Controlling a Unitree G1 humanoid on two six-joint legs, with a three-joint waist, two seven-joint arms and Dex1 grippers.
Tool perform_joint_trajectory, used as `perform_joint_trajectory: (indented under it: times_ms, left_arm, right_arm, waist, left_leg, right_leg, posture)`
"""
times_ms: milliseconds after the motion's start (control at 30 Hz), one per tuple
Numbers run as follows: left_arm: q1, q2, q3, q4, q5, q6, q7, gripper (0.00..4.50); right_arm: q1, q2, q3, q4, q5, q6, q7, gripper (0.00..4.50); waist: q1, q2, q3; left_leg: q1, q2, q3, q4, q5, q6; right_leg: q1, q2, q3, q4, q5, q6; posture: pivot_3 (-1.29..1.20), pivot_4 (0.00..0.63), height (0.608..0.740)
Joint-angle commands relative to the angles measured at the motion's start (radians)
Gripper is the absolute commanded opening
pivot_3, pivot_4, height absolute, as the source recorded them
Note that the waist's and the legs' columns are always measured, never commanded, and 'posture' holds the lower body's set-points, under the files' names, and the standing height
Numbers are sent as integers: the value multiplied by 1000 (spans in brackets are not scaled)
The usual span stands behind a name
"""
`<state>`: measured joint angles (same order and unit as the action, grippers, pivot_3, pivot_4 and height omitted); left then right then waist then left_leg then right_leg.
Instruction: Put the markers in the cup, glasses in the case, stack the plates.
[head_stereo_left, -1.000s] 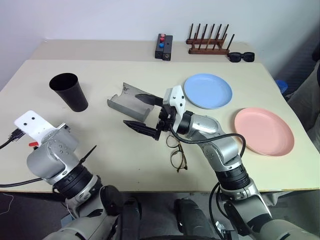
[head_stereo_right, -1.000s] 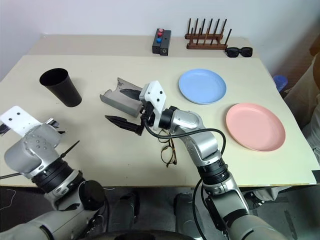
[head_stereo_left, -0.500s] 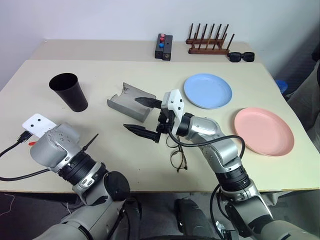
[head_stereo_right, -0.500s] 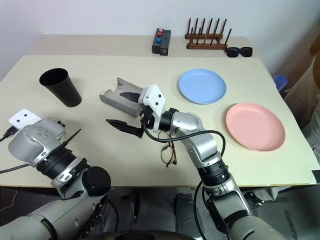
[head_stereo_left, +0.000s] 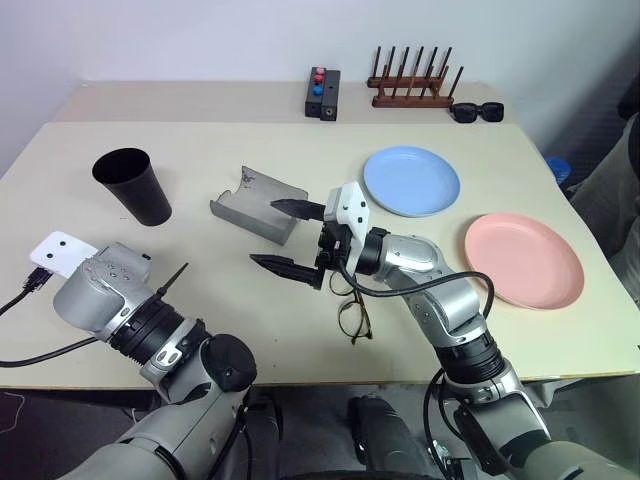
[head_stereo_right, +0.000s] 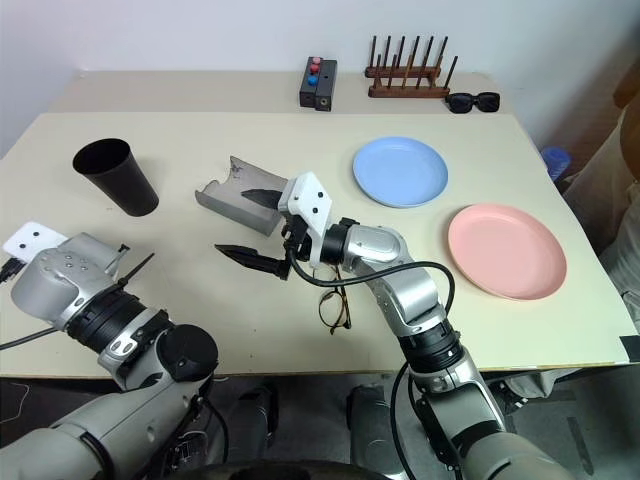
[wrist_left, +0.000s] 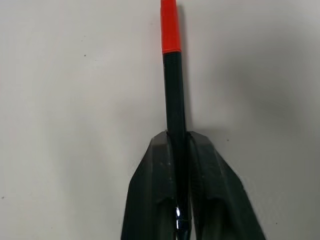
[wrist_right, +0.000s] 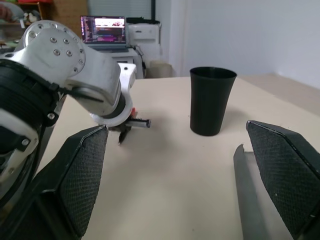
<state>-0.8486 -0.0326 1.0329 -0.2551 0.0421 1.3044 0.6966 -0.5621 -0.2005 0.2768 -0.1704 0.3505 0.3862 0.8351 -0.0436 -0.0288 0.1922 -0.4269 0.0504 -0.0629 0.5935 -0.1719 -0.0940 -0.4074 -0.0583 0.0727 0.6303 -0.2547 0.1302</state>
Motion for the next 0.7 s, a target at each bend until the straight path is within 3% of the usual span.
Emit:
perform_joint_trajectory:
  times_ms: [33,233,467,700]
  left_arm:
    - [-10,15,28,-8,-11,-41,3,109]
    - [33,119,-97,-33,-71,-236,-143,109]
    - [158,390,-448,-34,-62,-680,-489,109]
    - [113,444,-599,188,-60,-914,-585,109]
  right_arm:
    - [-16,-22,10,-41,4,-1,29,4500]
    - [-20,-49,16,-29,-8,-8,48,4500]
    - [-23,-43,14,-19,-14,-17,47,4500]
    - [-41,-5,5,24,-38,-54,12,4500]
  waist:
    - [0,0,0]
    - [-1,0,0]
    - [6,0,0]
    - [4,0,0]
  left_leg:
    - [0,0,0,0,0,0]
    - [0,0,0,-1,0,0]
    - [-1,0,0,-2,1,-1]
    - [0,0,1,-1,1,-1]
  right_leg:
    - [0,0,0,0,0,0]
    - [-1,0,0,0,0,0]
    - [-1,0,0,0,0,0]
    - [0,-1,0,0,-1,-4]
  posture:
    - [0,150,740]
    - [0,150,740]
    - [0,150,740]
    - [0,150,740]
